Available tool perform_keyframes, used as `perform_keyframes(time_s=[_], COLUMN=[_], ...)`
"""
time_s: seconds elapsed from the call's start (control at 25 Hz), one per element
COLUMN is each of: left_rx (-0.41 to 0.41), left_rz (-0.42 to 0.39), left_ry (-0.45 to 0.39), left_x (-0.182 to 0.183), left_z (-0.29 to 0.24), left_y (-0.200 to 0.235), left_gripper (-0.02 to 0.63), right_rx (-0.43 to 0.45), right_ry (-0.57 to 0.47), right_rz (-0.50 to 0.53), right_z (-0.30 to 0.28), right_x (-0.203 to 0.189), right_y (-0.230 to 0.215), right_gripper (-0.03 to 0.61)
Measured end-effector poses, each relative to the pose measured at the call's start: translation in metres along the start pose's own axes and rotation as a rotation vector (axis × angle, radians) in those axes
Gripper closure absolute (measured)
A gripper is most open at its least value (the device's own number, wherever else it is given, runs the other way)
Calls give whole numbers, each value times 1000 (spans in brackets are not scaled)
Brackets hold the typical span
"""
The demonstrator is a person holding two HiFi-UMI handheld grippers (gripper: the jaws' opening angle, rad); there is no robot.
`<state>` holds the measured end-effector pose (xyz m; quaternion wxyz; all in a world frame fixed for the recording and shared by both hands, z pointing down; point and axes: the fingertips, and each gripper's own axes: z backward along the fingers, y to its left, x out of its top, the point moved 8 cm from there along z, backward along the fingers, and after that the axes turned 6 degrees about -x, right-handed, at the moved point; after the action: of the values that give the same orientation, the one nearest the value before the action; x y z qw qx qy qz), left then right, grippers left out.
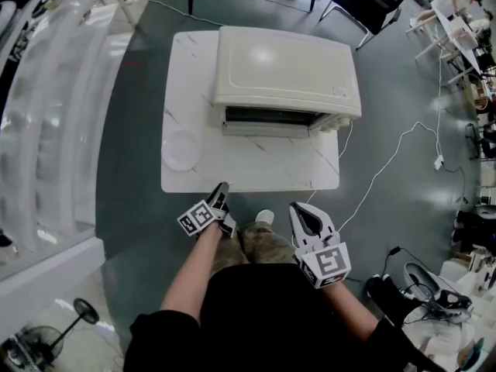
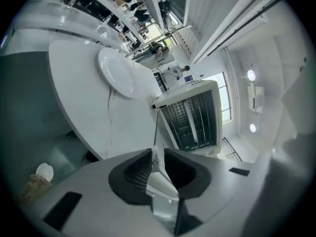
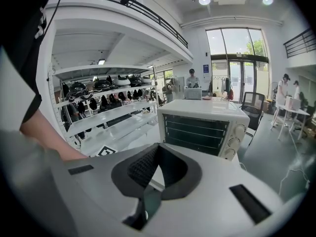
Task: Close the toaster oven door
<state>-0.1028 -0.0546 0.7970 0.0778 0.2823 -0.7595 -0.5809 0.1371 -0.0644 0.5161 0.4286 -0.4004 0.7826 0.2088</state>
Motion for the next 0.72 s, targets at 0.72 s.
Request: perform_keyframes(time_s=[0.72], left_rx=[-86], left_rz=[209], left_ry=[-56], left_x=[-2], left_z=[6], left_y=[-4], left_gripper=[569], right_rx=[-8], right_ry=[-29], right_rz=[-17], right_z=[15], right_x=[-1], right_y=[0], right_gripper=[557])
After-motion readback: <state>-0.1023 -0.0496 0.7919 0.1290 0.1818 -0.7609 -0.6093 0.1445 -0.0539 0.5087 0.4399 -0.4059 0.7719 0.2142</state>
